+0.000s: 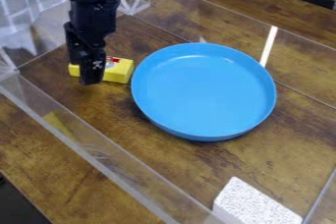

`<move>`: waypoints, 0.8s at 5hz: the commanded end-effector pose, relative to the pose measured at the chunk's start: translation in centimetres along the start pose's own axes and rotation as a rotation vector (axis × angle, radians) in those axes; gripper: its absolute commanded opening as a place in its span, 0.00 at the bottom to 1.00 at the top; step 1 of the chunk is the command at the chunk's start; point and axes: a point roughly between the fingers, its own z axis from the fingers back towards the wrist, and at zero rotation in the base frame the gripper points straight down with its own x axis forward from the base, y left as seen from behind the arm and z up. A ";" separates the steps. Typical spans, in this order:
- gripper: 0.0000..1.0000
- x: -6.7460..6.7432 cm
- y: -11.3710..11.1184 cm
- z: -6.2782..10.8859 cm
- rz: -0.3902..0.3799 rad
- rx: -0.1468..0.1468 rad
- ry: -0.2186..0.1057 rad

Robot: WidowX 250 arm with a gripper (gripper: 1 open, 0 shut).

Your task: Put the yellow block in the blue tray

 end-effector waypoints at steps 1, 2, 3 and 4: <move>1.00 -0.2 0.6 -1.9 -0.004 -0.017 0.010; 1.00 0.2 1.0 -2.3 -0.010 -0.005 -0.003; 1.00 0.8 1.4 -2.6 -0.016 0.007 -0.020; 1.00 1.3 1.5 -3.1 -0.018 0.010 -0.030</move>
